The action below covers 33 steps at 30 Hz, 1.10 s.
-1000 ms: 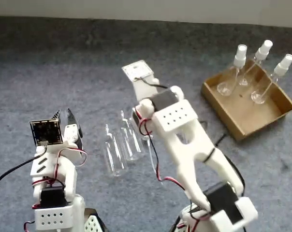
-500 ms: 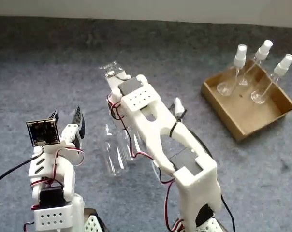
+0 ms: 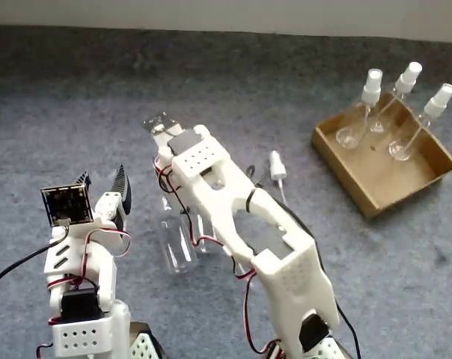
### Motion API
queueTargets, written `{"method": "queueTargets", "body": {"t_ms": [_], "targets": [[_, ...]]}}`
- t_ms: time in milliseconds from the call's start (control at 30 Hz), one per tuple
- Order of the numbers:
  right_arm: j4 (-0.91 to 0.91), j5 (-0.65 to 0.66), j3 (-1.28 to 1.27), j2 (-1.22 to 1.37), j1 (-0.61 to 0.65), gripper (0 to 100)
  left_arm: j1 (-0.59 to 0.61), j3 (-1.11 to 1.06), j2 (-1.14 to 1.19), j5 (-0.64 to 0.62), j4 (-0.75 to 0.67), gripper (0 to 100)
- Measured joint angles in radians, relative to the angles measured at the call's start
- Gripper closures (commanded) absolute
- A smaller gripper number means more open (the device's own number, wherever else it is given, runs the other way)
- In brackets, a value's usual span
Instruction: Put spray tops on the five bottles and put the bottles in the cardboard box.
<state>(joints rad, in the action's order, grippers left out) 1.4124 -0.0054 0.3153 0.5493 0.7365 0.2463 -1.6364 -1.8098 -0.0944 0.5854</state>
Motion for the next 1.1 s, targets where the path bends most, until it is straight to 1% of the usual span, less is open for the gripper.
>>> {"method": "queueTargets", "body": {"t_ms": [100, 133, 267, 333, 567, 633, 733, 867, 967, 1100], "targets": [[0.0, 0.0, 0.0, 0.002, 0.0, 68.3, 0.0, 0.0, 0.0, 0.0, 0.0, 81], [0.0, 0.0, 0.0, 0.002, 0.0, 70.3, 0.0, 0.0, 0.0, 0.0, 0.0, 81], [0.002, 0.0, 0.0, 0.002, -0.008, 83.7, 0.0, 0.0, 0.0, 0.0, 0.0, 81], [0.002, 0.0, 0.0, 0.0, -0.023, 87.5, 0.0, 0.0, 0.0, 0.0, 0.0, 81], [0.006, 0.0, 0.014, 0.0, -0.094, 88.3, 0.0, 0.0, 0.0, 0.0, 0.0, 81], [0.04, 0.0, 0.04, 0.002, -0.117, 88.3, 0.0, 0.0, 0.0, 0.0, 0.0, 81], [0.129, 0.0, 0.141, 0.003, -0.15, 88.3, 0.0, 0.0, 0.0, 0.0, 0.0, 81], [0.305, 0.0, 0.347, 0.003, -0.18, 88.6, 0.0, 0.0, 0.0, 0.0, 0.0, 81], [0.33, 0.0, 0.497, 0.002, -0.219, 88.6, 0.0, 0.0, 0.0, 0.0, 0.0, 81], [0.333, 0.0, 0.54, -0.057, -0.287, 88.6, -0.009, 0.0, 0.0, 0.0, 0.0, 81]]}}
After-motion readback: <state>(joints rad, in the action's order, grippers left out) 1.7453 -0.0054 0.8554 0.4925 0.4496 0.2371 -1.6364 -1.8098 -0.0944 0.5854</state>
